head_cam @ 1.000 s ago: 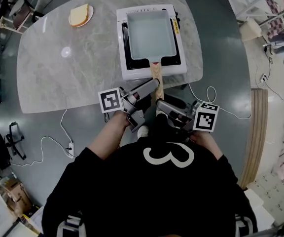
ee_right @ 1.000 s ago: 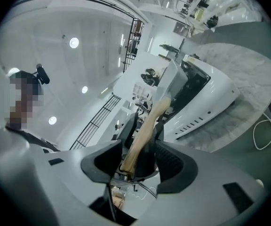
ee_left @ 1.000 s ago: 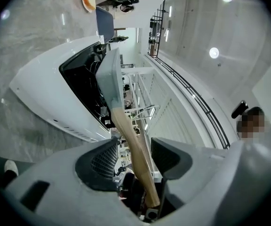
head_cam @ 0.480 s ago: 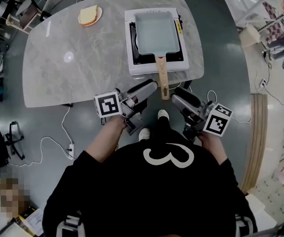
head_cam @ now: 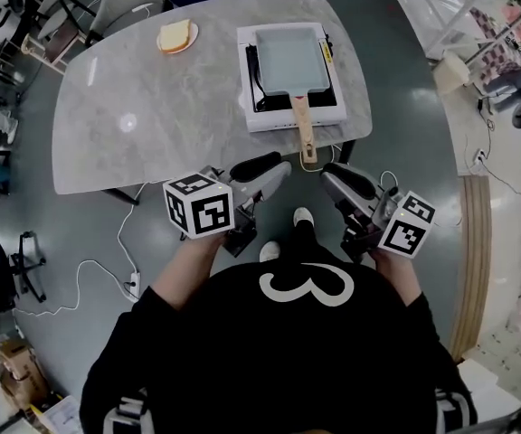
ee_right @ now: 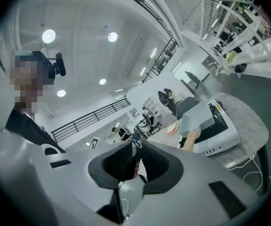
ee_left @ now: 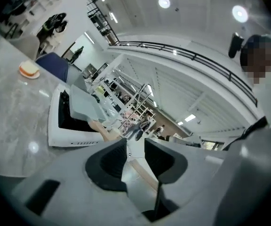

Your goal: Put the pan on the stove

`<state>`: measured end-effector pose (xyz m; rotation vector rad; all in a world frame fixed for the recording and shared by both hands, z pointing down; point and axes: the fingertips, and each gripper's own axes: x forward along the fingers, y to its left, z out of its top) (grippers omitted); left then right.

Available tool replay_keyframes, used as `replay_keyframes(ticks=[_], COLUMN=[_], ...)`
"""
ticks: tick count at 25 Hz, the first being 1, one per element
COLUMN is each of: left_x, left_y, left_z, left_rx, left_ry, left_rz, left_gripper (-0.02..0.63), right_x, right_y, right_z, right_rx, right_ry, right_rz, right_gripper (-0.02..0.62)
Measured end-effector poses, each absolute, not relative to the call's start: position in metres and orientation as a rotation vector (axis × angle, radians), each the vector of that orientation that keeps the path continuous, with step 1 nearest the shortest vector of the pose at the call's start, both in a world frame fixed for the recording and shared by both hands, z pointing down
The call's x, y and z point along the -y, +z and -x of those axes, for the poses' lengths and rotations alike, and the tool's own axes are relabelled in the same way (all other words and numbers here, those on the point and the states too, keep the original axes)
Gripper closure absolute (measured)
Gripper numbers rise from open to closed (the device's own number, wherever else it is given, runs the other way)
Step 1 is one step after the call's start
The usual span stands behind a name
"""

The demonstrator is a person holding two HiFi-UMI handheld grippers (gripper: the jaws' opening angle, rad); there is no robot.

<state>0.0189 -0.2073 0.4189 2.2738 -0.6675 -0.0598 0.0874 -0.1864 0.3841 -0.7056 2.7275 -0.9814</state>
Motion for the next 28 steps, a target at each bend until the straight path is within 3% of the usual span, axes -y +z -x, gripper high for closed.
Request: replay_keyframes(ticks=[5,12,28], left_x=[0.177,0.142,0.097], left_y=[0.383,0.322,0.287], left_z=[-0.012,-0.002,0.012], left_rx=[0.65,0.611,0.521], left_ry=[-0.057,-0.115,-0.177], left_rz=[-2.393,-2.582,-2.7], left_gripper=[0.544,0.577,0.58], right_x=[0.158,0.126,0.09], right_y=[0.362,0.327,0.297], right_z=[-0.078,-0.063,-0.043], right_rx=[-2.784,-2.869,-2.876], right_ry=[-0.873,-0.718,-0.54], right_rz=[0.689,0.649,0.752], right_gripper=[0.552,0.568,0.581])
